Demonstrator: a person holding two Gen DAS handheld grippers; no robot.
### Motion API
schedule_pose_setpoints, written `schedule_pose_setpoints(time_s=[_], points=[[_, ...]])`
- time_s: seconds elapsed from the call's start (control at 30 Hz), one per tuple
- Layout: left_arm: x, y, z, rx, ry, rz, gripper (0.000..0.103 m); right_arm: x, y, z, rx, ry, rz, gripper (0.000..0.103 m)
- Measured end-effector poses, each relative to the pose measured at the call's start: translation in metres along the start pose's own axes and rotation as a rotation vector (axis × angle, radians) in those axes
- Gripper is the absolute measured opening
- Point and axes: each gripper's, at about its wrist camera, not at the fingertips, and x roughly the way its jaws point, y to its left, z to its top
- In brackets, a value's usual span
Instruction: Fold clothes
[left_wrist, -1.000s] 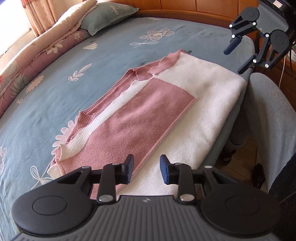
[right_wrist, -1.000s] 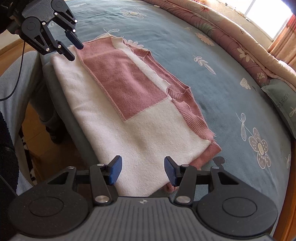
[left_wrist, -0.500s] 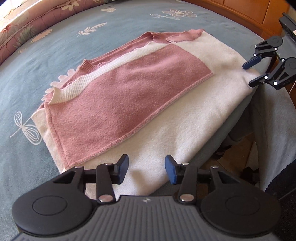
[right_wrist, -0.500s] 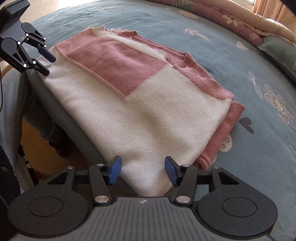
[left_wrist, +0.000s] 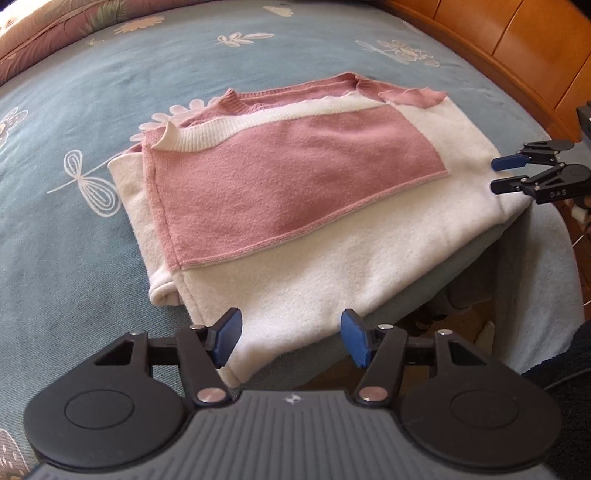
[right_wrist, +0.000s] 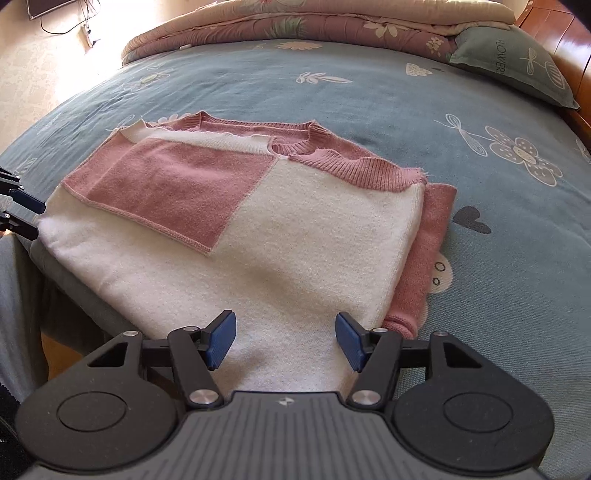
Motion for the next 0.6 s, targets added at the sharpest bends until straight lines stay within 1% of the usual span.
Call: schedule_pose_setpoints(time_s=[0.03,0.07,0.1,0.13,0.17,0.2,0.3,0.37,0.43,0.53,0.6], points=[[-0.001,-0.003,0.0,-0.005,-0.015,-0.035,0.07,0.0,0.002,0.002,0.007,-0.011,0.007,0.069],[0.003,-0.006,0.0,-0.011,-0.013,-0.058,0.072,0.0,0.004,0.003,0.015,-0.019,0.013,0.069],[0.012,-0.009,-0.002,-0.024,0.015,-0.06,0.072,0.002,0.006,0.004,0.023,-0.022,0.017,0.069],[0.024,-0.009,-0.006,-0.042,0.064,-0.049,0.072,0.004,0.008,0.003,0.029,-0.02,0.016,0.069],[0.036,-0.009,-0.011,-0.06,0.117,-0.035,0.069,0.007,0.01,0.003,0.034,-0.016,0.014,0.069],[0.04,-0.01,-0.016,-0.054,0.124,-0.034,0.068,0.008,0.012,0.001,0.034,-0.006,0.013,0.069],[0.026,-0.014,-0.013,-0.022,0.105,-0.023,0.069,0.004,0.017,-0.004,0.015,0.002,-0.002,0.069],[0.009,-0.01,-0.003,-0.02,0.043,-0.01,0.07,-0.002,0.016,-0.002,0.016,-0.02,-0.005,0.07],[0.0,-0.004,0.011,-0.027,-0.009,0.001,0.072,-0.008,0.013,0.004,0.035,-0.062,-0.004,0.073],[0.005,0.008,0.029,-0.061,-0.043,0.043,0.073,-0.007,0.01,0.016,0.062,-0.112,-0.018,0.075],[0.018,0.018,0.031,-0.093,-0.031,0.059,0.073,-0.002,0.008,0.019,0.085,-0.133,-0.028,0.076]])
